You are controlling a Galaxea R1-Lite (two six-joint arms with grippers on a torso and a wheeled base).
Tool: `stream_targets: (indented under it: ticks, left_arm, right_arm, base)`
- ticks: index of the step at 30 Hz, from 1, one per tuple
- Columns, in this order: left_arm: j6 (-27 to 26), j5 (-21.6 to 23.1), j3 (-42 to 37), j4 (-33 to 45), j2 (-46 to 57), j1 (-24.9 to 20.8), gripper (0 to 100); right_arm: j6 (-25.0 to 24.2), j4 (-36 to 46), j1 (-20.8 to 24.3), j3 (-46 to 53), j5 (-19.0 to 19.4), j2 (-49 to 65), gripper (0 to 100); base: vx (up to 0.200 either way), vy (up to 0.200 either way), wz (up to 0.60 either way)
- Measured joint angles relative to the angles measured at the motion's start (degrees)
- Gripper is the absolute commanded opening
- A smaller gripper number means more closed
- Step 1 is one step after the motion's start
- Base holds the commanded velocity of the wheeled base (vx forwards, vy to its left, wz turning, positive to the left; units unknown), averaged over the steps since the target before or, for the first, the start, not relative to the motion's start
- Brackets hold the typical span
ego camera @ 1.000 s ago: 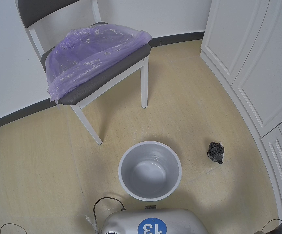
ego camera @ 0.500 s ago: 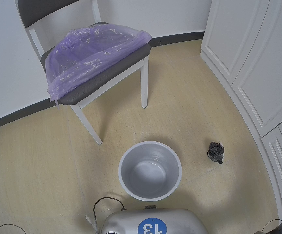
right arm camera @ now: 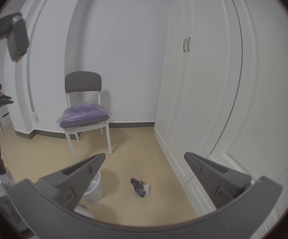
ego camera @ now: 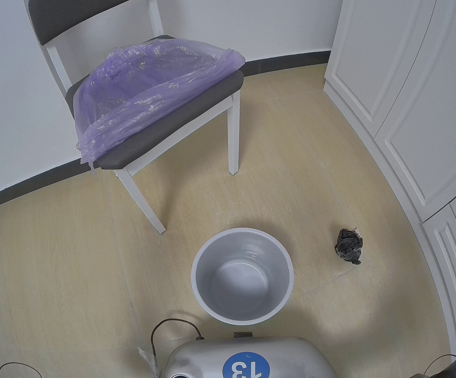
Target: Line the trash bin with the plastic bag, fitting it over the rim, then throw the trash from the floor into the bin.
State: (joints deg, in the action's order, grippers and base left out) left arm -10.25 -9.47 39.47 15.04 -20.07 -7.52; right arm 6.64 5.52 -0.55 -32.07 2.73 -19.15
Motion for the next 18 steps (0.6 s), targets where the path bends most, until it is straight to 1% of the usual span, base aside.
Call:
stream_targets:
  ticks: [5, 11, 14, 18]
  left_arm:
    - [0.4, 0.2, 2.7, 0.7, -4.4, -0.1, 100]
    - [0.2, 0.6, 3.7, -0.7, -10.3, -0.1, 100]
    - [0.2, 0.7, 3.7, -3.2, -14.0, 0.0, 100]
    - [0.3, 1.0, 3.5, -8.5, -19.6, 0.1, 100]
  right_arm:
    - [-1.5, -0.5, 0.1, -4.0, 0.1, -6.3, 100]
    - [-1.6, -5.5, 0.4, -5.4, 0.2, -14.1, 100]
    - [-1.6, -7.7, 0.8, -5.6, 0.3, -17.9, 100]
    - [-1.6, -11.2, 1.8, -5.7, 0.3, -22.4, 100]
  base:
    - [0.000, 0.000, 0.00]
    - [0.000, 0.000, 0.00]
    - [0.000, 0.000, 0.00]
    - [0.000, 0.000, 0.00]
